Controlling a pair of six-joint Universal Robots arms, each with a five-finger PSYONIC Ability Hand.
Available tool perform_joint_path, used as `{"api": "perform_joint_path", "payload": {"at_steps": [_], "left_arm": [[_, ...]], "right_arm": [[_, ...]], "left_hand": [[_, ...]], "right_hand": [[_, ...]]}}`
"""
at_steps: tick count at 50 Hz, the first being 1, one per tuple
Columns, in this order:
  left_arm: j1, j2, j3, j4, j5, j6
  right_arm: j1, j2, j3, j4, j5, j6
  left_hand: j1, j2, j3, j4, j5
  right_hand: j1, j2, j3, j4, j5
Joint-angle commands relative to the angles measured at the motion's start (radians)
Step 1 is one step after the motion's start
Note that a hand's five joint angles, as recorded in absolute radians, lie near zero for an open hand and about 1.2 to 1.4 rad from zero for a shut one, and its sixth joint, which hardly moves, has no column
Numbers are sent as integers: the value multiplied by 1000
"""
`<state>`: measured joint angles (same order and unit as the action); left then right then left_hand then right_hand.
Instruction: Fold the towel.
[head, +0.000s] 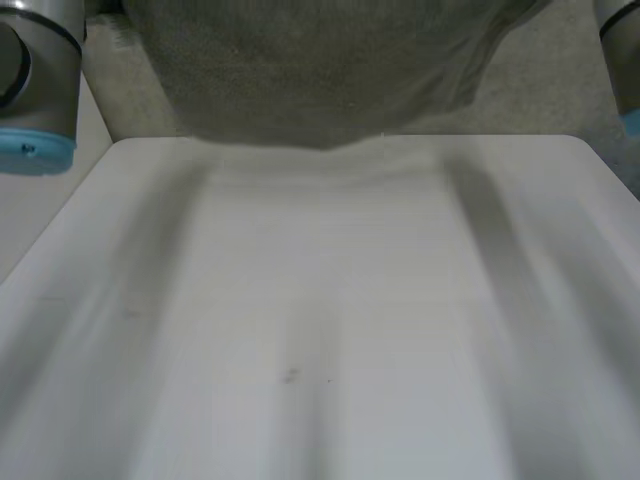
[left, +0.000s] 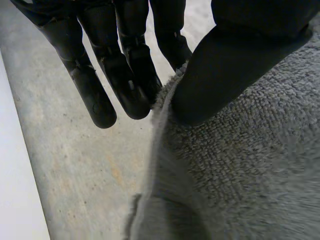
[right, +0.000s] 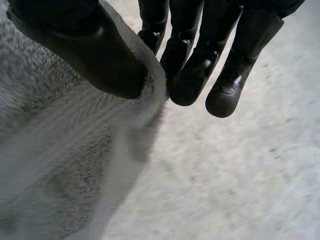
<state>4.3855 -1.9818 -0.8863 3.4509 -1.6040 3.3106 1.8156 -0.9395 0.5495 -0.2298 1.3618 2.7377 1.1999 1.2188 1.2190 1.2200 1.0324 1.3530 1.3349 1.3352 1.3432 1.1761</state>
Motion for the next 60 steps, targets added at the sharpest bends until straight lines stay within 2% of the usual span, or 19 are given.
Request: {"api": "perform_joint_path", "payload": {"at_steps": [1, 2, 6, 12, 18, 21, 23, 29, 32, 33, 34, 35, 36, 42, 57, 58, 59, 60], "left_arm": [[0, 14, -290, -3, 10, 3], [0, 14, -290, -2, 10, 3], [0, 1, -487, 17, 15, 9], [-1, -70, -683, 82, 18, 14], [-3, -111, -758, 85, 19, 14], [-1, -109, -793, 83, 19, 24], [-1, -92, -828, 83, 19, 64], [0, -63, -862, 91, 18, 141], [0, -62, -873, 94, 18, 162], [0, -65, -875, 97, 18, 164], [0, -65, -875, 97, 18, 164], [0, -69, -875, 105, 18, 164], [0, -74, -878, 113, 18, 167], [0, -92, -893, 163, 16, 171], [15, -71, -928, 171, 13, 173], [17, -65, -928, 166, 15, 175], [17, -65, -928, 166, 15, 175], [19, -57, -930, 162, 16, 173]], "right_arm": [[-1, -22, 242, 75, -148, 13], [-1, -22, 242, 75, -148, 13], [1, -9, 448, 66, -194, 10], [1, 77, 674, 61, -181, -56], [-2, 80, 802, 72, -170, -130], [-4, 21, 885, 78, -173, -128], [-27, -82, 972, 76, -176, -125], [-68, -206, 1080, 66, -188, -99], [-93, -249, 1126, 53, -191, -50], [-110, -258, 1141, 44, -193, -18], [-110, -259, 1141, 44, -193, -18], [-125, -260, 1155, 32, -196, 8], [-133, -260, 1165, 20, -196, 19], [-148, -259, 1173, -8, -198, 34], [-196, -254, 1170, -37, -176, 31], [-194, -252, 1170, -37, -176, 31], [-194, -252, 1170, -37, -176, 31], [-194, -252, 1172, -37, -176, 30]], "left_hand": [[196, 177, 177, 176, 189], [196, 177, 177, 176, 189], [196, 177, 177, 176, 189], [196, 177, 177, 176, 189], [196, 177, 177, 176, 189], [196, 177, 177, 176, 189], [196, 177, 177, 176, 189], [182, 163, 163, 162, 175], [56, 37, 37, 36, 49], [-116, -135, -135, -136, -123], [-117, -136, -136, -137, -124], [-359, -378, -378, -379, -366], [-501, -519, -520, -521, -508], [-613, -632, -632, -633, -620], [-570, -589, -589, -590, -577], [-404, -423, -423, -424, -411], [-402, -421, -421, -422, -409], [22, 3, 3, 2, 15]], "right_hand": [[43, 61, 61, 53, 46], [43, 61, 61, 53, 46], [43, 61, 61, 53, 46], [43, 61, 61, 53, 46], [43, 61, 61, 53, 46], [43, 61, 61, 53, 46], [43, 61, 61, 53, 46], [43, 61, 61, 53, 46], [43, 61, 61, 53, 46], [43, 61, 61, 53, 46], [43, 61, 61, 53, 46], [43, 61, 61, 53, 46], [43, 61, 61, 53, 46], [43, 61, 61, 53, 46], [43, 61, 61, 53, 46], [43, 61, 61, 53, 46], [43, 61, 61, 53, 46], [43, 61, 61, 53, 46]]}}
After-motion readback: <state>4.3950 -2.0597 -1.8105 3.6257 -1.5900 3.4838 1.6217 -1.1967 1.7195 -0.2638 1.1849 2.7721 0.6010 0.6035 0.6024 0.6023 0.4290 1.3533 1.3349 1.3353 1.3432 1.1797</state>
